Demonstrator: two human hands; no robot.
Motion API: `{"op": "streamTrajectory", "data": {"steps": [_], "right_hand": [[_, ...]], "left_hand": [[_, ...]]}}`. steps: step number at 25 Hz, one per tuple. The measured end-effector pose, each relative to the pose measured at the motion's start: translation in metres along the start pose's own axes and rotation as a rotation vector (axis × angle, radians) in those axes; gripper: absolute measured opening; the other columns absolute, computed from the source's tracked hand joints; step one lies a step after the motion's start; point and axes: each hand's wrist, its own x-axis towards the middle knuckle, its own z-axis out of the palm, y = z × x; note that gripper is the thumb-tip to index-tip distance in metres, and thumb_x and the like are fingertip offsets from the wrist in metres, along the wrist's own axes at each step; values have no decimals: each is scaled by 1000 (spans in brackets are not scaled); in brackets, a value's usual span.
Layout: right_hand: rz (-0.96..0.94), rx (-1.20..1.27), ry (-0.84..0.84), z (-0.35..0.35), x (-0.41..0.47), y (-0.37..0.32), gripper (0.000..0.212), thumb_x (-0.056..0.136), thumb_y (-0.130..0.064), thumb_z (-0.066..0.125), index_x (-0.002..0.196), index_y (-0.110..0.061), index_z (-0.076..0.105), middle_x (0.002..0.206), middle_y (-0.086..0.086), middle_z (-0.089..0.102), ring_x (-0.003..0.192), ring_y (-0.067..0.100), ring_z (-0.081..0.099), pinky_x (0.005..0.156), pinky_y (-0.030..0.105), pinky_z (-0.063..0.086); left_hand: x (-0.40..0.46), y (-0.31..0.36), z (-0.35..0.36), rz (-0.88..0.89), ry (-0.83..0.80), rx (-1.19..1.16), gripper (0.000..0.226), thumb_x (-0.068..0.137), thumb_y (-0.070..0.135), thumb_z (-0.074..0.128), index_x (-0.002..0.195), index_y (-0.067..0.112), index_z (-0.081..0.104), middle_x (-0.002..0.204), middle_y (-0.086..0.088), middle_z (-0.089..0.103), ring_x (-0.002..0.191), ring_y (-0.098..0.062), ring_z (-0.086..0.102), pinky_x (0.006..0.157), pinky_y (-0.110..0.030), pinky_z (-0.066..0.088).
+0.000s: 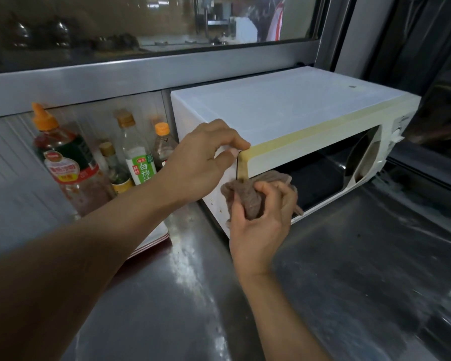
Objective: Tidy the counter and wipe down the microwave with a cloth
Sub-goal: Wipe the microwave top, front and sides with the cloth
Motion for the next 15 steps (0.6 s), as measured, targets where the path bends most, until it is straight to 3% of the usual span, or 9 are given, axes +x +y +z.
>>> {"op": "streamTrajectory", "data": {"steps": [3, 8, 11, 15], "right_hand": [[110, -85, -151, -6, -41, 36, 33, 63, 3, 78, 91, -4, 60, 113, 10, 48, 115, 30, 50, 94, 45, 50], [150, -247, -354, -13, -67, 60, 42, 59, 7, 77, 93, -4, 54, 119, 20, 44, 114, 35, 50, 99, 38, 47], [172, -184, -358, -19, -52, 45, 37, 62, 9, 74, 92, -3, 57, 116, 18, 47, 108, 34, 54, 87, 44, 54], [113, -63, -227, -16, -14, 7, 39, 62, 5, 75, 96, -7, 58, 111, 3, 43, 106, 30, 53, 89, 40, 52]], "left_hand": [[-2, 0, 3, 4, 20, 9, 28, 88, 18, 47, 106, 12, 68, 102, -2, 58, 108, -22, 54, 98, -41, 40], [-3, 0, 6, 8, 29, 39, 23, 92, 8, 50, 108, 8, 67, 104, -6, 58, 107, -22, 53, 94, -31, 40], [-2, 2, 3, 0, 1, 49, 23, 93, 4, 51, 109, 8, 67, 104, -5, 58, 105, -20, 53, 91, -25, 37], [-2, 9, -4, -45, -54, 28, 25, 93, 5, 51, 111, 12, 67, 105, -1, 59, 105, -14, 54, 91, -18, 36]]}}
